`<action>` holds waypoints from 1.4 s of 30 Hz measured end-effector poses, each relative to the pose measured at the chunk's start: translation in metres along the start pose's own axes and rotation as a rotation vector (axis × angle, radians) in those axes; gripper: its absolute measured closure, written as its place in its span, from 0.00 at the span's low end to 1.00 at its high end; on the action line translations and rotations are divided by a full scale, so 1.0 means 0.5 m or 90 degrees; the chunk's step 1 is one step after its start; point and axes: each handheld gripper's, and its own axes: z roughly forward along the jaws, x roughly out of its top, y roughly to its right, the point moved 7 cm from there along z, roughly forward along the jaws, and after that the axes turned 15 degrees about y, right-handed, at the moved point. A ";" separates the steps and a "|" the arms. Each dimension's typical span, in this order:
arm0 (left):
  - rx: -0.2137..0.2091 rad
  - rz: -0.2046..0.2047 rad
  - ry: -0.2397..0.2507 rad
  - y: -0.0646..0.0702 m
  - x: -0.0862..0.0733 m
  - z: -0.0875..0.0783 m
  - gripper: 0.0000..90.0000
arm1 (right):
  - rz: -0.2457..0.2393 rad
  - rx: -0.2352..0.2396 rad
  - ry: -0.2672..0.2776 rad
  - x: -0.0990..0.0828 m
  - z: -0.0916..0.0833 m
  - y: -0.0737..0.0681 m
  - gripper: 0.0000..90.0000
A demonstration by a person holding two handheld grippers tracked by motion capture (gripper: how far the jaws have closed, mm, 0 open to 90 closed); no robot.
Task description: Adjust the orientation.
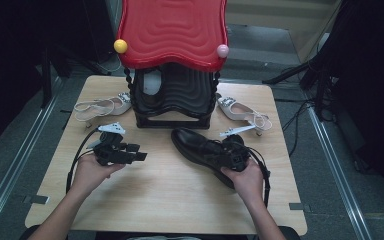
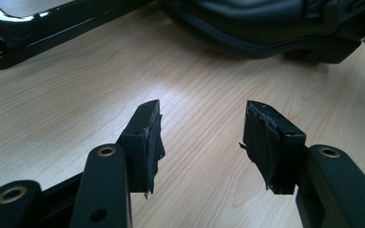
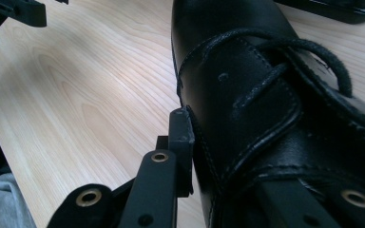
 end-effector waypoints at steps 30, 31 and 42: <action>0.033 -0.002 0.012 -0.008 -0.023 -0.019 0.53 | -0.067 0.046 -0.026 0.020 0.136 -0.090 0.82; 0.033 0.000 0.012 -0.008 -0.023 -0.018 0.53 | -0.060 0.049 -0.021 0.020 0.133 -0.088 0.80; 0.030 0.011 0.006 -0.007 -0.023 -0.005 0.53 | -0.058 0.058 0.021 0.031 0.065 -0.074 0.83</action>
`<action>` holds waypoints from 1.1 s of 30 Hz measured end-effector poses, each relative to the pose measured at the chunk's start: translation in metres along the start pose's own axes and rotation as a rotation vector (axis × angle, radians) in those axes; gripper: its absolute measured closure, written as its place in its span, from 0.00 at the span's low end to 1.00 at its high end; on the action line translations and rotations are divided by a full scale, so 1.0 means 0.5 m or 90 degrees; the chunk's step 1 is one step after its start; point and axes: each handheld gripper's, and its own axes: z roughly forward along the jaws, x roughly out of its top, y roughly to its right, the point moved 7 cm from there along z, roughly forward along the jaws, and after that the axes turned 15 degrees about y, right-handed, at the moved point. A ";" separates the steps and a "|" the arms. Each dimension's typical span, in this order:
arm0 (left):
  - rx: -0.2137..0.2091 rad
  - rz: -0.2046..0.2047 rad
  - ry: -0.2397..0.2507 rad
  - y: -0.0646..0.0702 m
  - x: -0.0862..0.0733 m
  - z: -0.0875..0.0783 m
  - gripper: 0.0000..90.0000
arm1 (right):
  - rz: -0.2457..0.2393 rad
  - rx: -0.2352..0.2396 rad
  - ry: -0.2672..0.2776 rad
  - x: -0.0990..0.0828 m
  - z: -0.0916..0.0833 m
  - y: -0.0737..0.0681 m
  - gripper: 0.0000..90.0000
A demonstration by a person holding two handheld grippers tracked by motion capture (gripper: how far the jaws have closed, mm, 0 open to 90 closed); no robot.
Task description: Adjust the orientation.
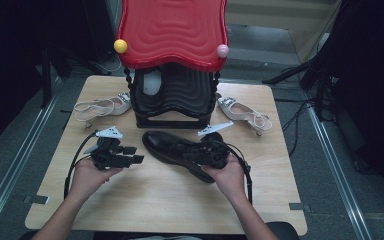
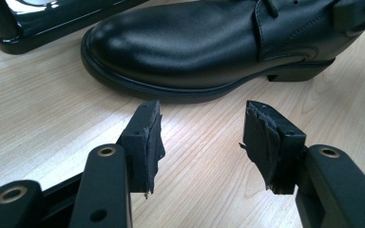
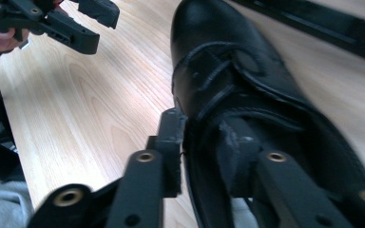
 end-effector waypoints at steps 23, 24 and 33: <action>-0.035 0.030 -0.008 0.048 0.013 0.092 0.98 | 0.019 -0.086 0.068 0.000 -0.080 0.126 1.00; -0.039 0.032 -0.008 0.054 0.014 0.099 0.97 | 0.014 -0.094 0.063 -0.004 -0.075 0.132 1.00; -0.066 0.051 -0.021 0.076 0.005 0.143 0.99 | 0.036 -0.101 0.057 -0.032 -0.055 0.153 1.00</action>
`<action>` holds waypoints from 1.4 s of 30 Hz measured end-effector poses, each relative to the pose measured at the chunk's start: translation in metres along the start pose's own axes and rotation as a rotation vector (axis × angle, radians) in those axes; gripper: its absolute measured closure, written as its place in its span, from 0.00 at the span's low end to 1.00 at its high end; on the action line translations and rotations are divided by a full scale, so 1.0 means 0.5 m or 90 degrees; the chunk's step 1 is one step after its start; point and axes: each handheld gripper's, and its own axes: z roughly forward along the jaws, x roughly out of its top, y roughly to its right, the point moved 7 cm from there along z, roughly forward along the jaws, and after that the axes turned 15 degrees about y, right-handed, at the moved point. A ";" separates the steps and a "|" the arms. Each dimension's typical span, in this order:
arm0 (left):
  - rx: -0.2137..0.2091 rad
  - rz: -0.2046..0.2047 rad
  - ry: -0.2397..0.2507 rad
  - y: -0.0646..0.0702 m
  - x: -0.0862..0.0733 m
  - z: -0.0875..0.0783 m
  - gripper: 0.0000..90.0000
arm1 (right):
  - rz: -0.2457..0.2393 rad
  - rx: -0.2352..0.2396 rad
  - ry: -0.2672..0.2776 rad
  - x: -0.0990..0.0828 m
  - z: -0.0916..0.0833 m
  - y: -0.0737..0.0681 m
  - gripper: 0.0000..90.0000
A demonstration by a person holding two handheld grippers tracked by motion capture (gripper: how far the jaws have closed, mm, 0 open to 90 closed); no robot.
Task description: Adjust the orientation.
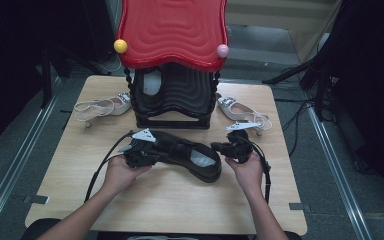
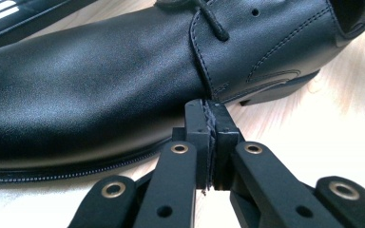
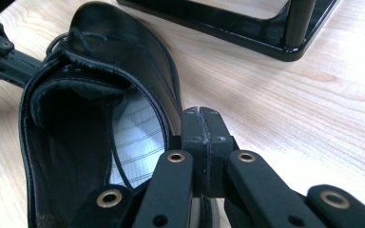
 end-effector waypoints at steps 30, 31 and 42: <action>0.002 -0.034 0.005 -0.014 0.001 -0.004 1.00 | -0.007 -0.010 -0.009 -0.045 -0.037 -0.075 1.00; 0.000 -0.037 0.005 -0.014 0.002 -0.003 1.00 | -0.001 -0.009 -0.007 -0.048 -0.039 -0.079 1.00; -0.013 -0.036 0.004 0.006 0.016 0.015 1.00 | 0.028 0.000 -0.002 -0.067 -0.057 -0.111 1.00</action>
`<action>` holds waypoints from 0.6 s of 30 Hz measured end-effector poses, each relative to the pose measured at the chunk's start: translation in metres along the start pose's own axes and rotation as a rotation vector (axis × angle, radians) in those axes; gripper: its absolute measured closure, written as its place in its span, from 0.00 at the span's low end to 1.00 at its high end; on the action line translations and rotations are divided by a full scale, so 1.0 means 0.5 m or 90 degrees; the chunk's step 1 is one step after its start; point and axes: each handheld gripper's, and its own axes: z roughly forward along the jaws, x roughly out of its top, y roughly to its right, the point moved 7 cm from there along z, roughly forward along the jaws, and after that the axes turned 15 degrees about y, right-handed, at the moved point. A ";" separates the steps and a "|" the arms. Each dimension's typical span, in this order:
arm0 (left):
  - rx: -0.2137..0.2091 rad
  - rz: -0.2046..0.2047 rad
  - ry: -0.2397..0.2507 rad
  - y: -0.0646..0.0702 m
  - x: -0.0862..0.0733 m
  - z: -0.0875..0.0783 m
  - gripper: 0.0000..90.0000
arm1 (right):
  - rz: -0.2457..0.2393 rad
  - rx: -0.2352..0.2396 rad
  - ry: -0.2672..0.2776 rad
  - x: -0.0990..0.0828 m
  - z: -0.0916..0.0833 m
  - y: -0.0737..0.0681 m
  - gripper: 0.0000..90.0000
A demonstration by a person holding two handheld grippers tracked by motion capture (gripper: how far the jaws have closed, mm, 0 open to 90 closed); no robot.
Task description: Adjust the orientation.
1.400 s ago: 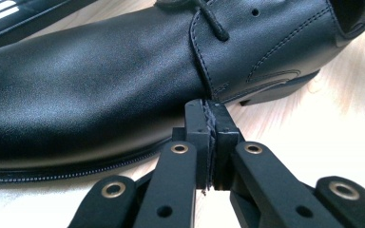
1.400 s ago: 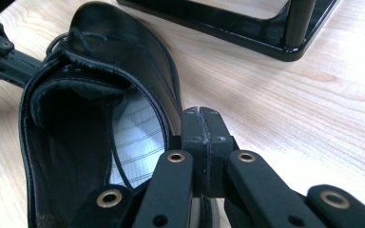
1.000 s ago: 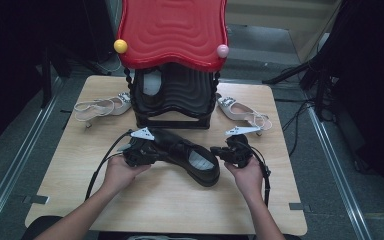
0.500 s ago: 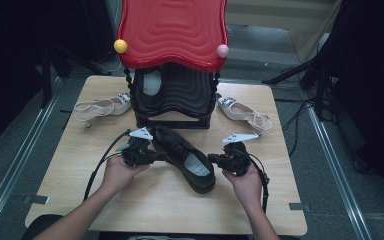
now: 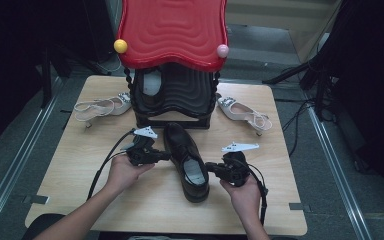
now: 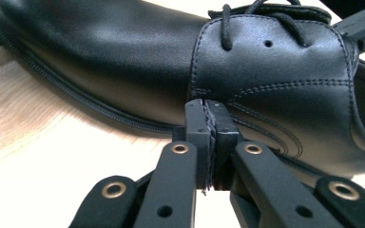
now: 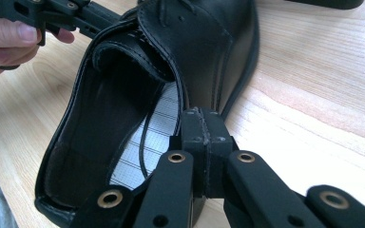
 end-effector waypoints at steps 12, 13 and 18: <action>-0.018 0.003 0.003 0.011 0.002 0.020 1.00 | 0.005 -0.006 0.008 -0.011 -0.014 -0.019 1.00; -0.020 0.001 0.002 0.011 0.002 0.020 1.00 | 0.006 -0.005 0.008 -0.011 -0.014 -0.019 1.00; -0.020 -0.007 0.005 0.010 0.004 0.024 0.99 | 0.005 -0.009 0.010 -0.010 -0.011 -0.015 1.00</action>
